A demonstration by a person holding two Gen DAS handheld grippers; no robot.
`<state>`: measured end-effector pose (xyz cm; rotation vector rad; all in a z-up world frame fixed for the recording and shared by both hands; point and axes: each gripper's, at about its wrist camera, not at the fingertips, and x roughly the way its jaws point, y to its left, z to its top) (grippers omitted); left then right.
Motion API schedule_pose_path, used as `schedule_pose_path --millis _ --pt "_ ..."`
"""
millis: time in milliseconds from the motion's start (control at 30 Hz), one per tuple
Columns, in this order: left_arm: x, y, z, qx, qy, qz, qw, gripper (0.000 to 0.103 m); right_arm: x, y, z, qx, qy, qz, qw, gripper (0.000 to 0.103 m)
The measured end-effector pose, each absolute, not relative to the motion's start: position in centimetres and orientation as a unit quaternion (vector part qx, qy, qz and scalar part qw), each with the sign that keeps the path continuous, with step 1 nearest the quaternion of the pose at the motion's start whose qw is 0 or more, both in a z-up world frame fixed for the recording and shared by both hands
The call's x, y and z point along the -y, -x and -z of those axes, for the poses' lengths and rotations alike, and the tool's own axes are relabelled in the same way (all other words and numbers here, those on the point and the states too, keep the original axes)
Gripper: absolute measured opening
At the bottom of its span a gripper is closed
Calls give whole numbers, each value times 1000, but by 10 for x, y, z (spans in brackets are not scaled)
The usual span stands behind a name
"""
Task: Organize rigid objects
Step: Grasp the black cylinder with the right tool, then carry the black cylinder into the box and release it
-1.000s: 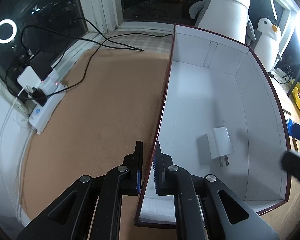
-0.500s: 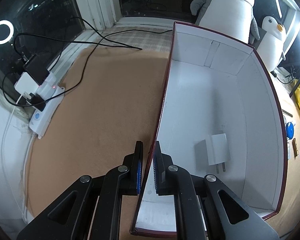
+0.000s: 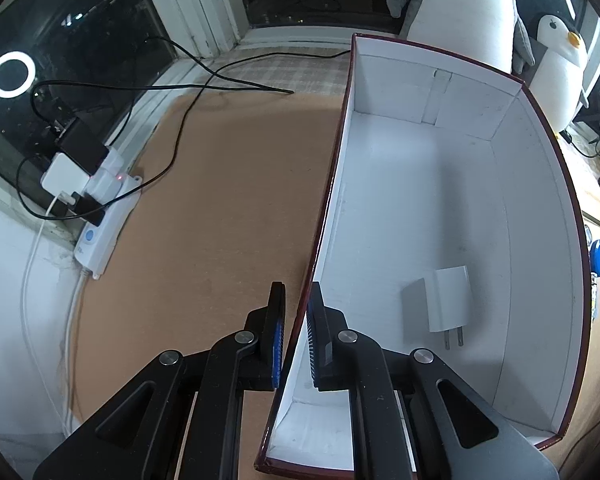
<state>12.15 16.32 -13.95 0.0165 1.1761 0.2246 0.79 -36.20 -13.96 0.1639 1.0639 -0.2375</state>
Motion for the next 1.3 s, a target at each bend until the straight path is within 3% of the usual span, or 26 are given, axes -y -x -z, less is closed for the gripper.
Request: schedule_pose_path --millis 267,333,400,700,1300 --pt "-160 -120 140 -553 -10 -117 825 10 348 -34 152 -528 24 42 848 66" --pt "-160 -120 140 -553 -7 -117 825 10 348 -40 157 -539 34 35 841 59" --pt "-161 -120 139 -553 -4 -117 825 10 349 -43 162 -550 39 27 834 46" --pt "-164 -119 140 -549 6 -113 828 10 354 -40 162 -559 21 27 828 15" --pt "-167 -117 143 -547 18 -94 832 10 347 -8 156 -537 -27 51 842 14"
